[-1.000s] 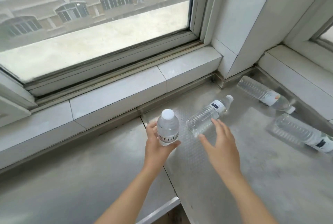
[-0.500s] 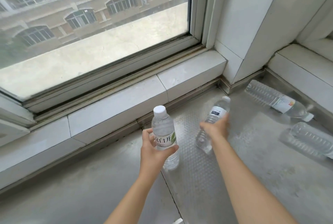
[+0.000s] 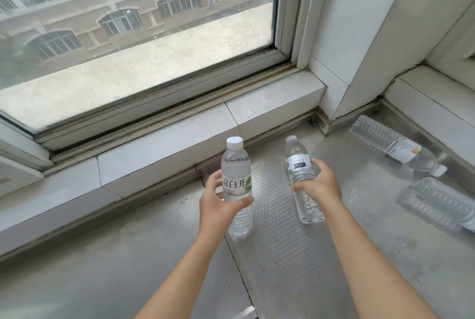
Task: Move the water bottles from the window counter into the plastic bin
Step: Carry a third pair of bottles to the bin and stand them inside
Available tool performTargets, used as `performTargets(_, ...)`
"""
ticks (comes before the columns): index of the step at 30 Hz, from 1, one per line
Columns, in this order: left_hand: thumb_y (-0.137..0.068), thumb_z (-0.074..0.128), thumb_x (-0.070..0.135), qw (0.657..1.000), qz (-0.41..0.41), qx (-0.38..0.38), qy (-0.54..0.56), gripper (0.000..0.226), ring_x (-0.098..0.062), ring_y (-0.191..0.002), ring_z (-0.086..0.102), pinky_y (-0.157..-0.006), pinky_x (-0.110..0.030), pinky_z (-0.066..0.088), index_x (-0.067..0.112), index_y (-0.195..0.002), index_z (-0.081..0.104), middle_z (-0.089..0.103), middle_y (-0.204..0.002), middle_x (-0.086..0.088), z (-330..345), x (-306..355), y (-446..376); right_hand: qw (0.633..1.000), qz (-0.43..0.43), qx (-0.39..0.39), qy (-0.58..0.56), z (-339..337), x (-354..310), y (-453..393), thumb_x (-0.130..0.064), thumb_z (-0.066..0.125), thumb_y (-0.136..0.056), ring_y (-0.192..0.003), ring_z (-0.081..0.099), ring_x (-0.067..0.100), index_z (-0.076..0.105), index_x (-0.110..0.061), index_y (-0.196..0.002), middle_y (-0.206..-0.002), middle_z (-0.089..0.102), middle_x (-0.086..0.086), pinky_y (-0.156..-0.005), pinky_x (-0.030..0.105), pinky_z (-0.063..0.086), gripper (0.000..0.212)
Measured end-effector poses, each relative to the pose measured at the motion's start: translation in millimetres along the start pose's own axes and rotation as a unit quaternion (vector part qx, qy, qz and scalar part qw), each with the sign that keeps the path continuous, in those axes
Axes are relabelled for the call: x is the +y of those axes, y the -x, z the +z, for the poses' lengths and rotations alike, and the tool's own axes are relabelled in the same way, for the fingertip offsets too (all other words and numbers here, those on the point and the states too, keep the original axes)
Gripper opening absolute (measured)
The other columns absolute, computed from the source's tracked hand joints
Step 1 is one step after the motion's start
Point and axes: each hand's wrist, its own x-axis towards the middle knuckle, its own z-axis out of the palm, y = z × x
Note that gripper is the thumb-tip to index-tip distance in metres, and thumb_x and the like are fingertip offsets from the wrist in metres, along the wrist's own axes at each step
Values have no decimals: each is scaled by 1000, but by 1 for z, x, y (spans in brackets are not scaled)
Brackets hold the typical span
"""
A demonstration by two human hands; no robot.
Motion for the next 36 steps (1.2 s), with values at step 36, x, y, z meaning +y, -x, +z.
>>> performTargets(36,-52,96,14,976,124,137,113,86,-2,-96,67,-67,-3,48,49,-116,51,65,-114,13,-234,28,233,935,-277,-112,-191,40,-53,357,-3,89,-51,-95,69,17,49,-48,-121,-104,71,-3,-84,42,56,92)
